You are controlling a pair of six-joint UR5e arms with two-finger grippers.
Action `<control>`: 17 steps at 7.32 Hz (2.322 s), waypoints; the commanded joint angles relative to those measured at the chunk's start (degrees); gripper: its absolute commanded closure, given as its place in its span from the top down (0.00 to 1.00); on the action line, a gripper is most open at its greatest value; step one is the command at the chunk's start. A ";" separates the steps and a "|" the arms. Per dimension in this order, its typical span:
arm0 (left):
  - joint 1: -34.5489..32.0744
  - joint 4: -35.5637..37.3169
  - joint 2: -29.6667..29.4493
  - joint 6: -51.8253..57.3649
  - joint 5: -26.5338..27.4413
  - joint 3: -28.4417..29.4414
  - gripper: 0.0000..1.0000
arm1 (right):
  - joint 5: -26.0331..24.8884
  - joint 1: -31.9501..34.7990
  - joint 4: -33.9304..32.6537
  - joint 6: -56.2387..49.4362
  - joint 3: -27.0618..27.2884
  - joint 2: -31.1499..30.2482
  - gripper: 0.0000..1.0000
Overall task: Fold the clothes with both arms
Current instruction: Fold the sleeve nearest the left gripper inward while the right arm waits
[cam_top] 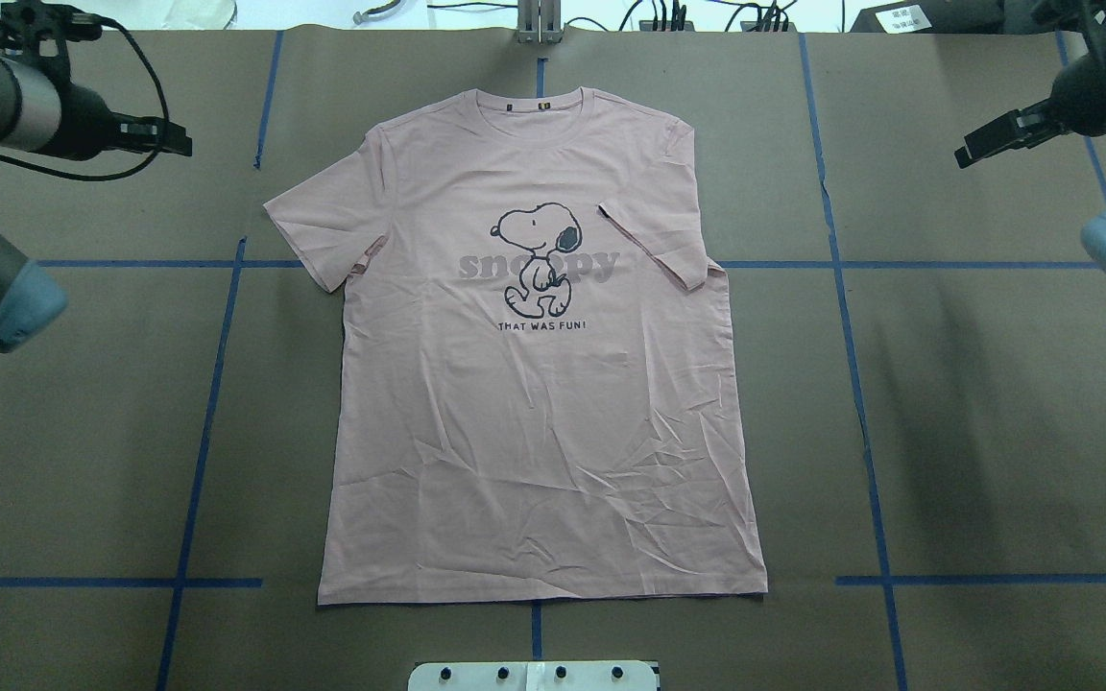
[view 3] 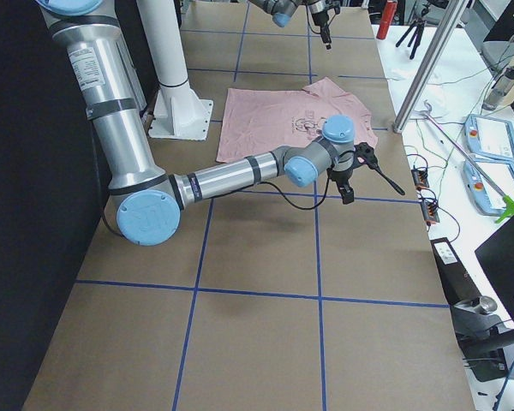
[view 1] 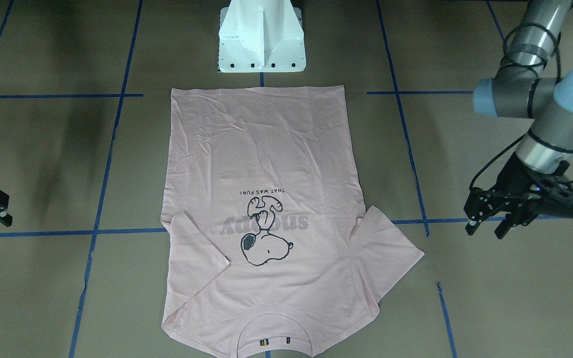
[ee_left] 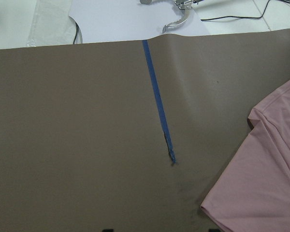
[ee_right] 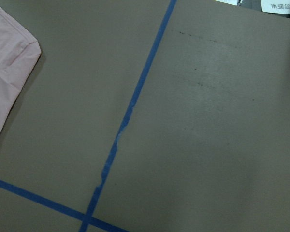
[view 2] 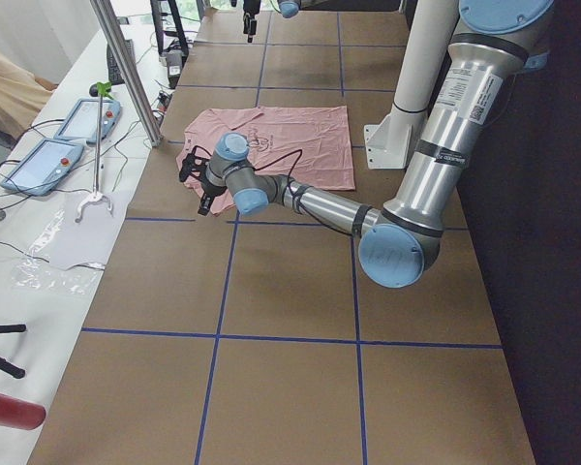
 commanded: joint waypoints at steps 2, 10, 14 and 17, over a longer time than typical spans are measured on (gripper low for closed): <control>7.67 -4.88 -7.52 -7.48 9.32 12.53 0.64 | 0.09 0.45 0.02 -0.81 -0.04 -0.56 1.00; 9.01 -8.60 -7.63 -7.67 10.30 15.21 0.56 | 0.01 0.45 0.02 -0.73 -0.04 -1.08 1.00; 10.68 -8.60 -7.54 -8.02 10.39 15.30 0.49 | 0.01 0.45 0.02 -0.55 -0.04 -1.08 1.00; 10.59 -8.60 -7.37 -7.32 10.39 14.60 0.00 | 0.01 0.45 0.02 -0.29 -0.04 -0.91 1.00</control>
